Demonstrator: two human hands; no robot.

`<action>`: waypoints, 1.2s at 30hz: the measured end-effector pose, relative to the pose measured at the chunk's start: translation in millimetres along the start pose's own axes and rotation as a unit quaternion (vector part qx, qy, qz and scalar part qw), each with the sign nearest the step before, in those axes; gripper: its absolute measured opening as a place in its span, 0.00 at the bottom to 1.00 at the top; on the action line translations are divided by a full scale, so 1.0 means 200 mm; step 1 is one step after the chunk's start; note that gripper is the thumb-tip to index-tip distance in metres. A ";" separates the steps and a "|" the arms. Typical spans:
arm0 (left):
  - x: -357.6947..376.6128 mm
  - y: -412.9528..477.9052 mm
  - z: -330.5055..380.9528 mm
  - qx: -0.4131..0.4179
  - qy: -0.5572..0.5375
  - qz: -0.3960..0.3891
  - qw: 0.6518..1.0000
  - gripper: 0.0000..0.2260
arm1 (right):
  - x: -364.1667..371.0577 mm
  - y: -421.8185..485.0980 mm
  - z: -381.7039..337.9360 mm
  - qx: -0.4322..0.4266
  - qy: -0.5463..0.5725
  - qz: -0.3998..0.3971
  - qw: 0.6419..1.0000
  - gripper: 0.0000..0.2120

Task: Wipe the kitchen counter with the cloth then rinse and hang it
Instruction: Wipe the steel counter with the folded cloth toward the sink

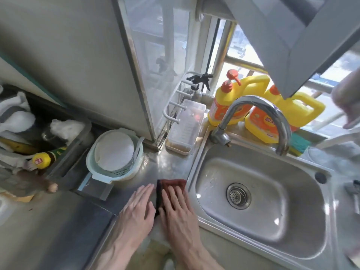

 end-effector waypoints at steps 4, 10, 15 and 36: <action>0.07 0.06 0.13 0.057 0.010 -0.050 0.997 0.25 | 0.02 -0.07 0.04 -0.025 -0.017 -0.010 0.999 0.22; 0.15 0.02 0.27 0.121 0.035 -0.090 0.988 0.24 | -0.20 -0.36 0.24 0.061 0.025 0.043 0.997 0.22; 0.25 -0.04 0.49 0.181 0.020 -0.117 0.976 0.24 | -0.44 -0.76 0.61 0.144 -0.004 0.060 0.988 0.19; 0.45 -0.06 1.03 0.112 -0.030 -0.103 0.988 0.19 | -0.54 -1.24 1.06 0.301 0.127 0.127 0.937 0.29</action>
Point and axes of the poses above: each hand's wrist, its own y-axis towards the middle knuckle, its own x-axis out of the palm, z = x × y, the point moved 9 cm from there along y, towards the middle knuckle, and after that the axes turned 7 degrees about y, right-handed, at the moved point
